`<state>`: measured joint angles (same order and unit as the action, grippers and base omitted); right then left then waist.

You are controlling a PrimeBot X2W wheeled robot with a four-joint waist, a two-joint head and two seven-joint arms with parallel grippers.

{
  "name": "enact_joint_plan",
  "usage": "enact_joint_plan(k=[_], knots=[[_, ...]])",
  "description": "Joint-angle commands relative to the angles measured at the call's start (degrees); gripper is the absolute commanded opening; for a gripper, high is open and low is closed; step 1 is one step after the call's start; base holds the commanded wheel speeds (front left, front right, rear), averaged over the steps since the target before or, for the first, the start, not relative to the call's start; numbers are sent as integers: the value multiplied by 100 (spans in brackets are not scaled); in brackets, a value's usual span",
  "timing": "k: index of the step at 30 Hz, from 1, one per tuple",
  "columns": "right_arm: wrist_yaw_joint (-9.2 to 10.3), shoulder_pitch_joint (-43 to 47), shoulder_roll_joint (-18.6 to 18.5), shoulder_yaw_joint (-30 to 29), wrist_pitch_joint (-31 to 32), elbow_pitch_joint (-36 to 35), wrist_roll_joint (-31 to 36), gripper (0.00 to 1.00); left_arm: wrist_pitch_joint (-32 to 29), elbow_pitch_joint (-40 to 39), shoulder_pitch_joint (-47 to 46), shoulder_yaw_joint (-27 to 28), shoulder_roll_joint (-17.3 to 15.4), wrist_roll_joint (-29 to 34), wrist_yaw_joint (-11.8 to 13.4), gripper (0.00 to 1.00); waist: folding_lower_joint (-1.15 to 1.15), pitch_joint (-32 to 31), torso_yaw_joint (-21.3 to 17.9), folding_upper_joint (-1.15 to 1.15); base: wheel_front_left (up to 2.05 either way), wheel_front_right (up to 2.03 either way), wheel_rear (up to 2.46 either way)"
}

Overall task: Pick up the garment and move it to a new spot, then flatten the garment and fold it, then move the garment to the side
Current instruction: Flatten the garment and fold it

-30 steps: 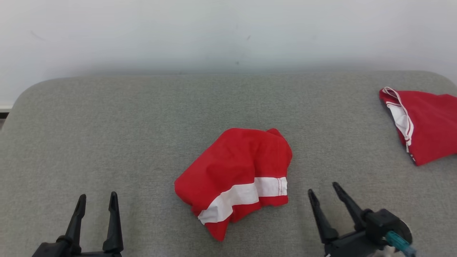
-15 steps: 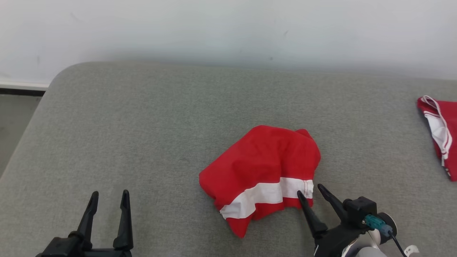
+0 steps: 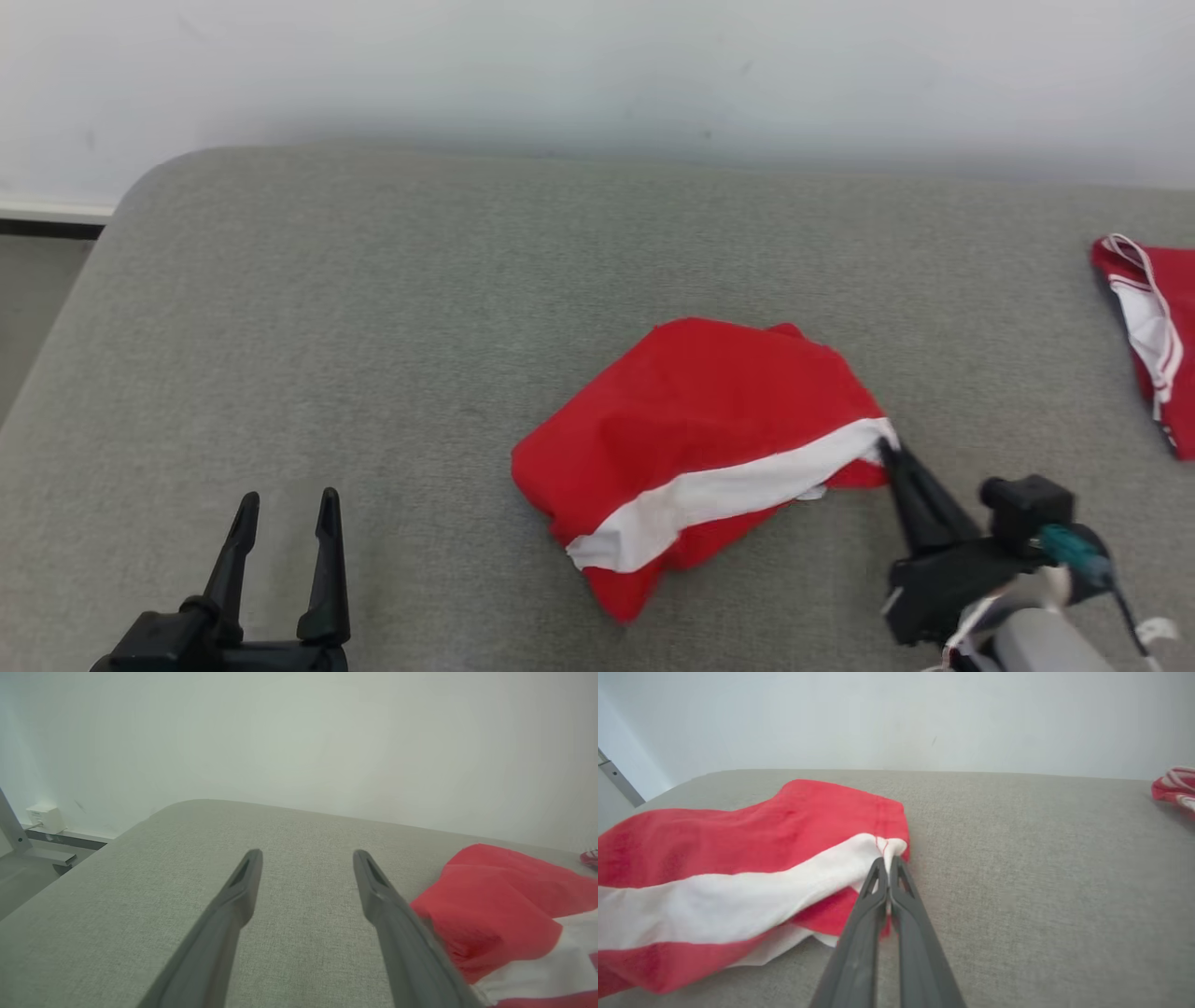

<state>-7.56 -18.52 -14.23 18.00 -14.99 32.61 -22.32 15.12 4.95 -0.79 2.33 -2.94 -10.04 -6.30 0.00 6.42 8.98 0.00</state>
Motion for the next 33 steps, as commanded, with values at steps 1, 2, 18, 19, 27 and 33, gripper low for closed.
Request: enact_joint_plan(k=[1,2,18,19,27,33], knots=[[18,108,-75,-86,-24,-49,22,0,1,17,16,-6,6,-27,18,100,0,-26,-159,0,0,0,0],[18,151,-126,-175,-25,-143,45,0,0,23,18,-13,6,-40,24,100,0,-30,-217,0,0,0,0],[18,1309,-525,-1417,-25,-759,123,100,1,99,43,-155,4,-143,97,100,0,-56,-676,0,0,0,0],[18,1287,-487,-1442,-25,-800,92,100,1,101,51,-157,2,-149,102,100,0,-62,-690,0,0,0,0],[18,1397,-182,-1709,-24,-1480,477,100,1,135,119,-114,4,-98,80,100,0,-250,-771,0,0,0,0],[18,1611,63,-1739,-25,-2140,599,100,1,116,155,-130,4,-101,57,100,0,-326,-781,0,0,0,0]])
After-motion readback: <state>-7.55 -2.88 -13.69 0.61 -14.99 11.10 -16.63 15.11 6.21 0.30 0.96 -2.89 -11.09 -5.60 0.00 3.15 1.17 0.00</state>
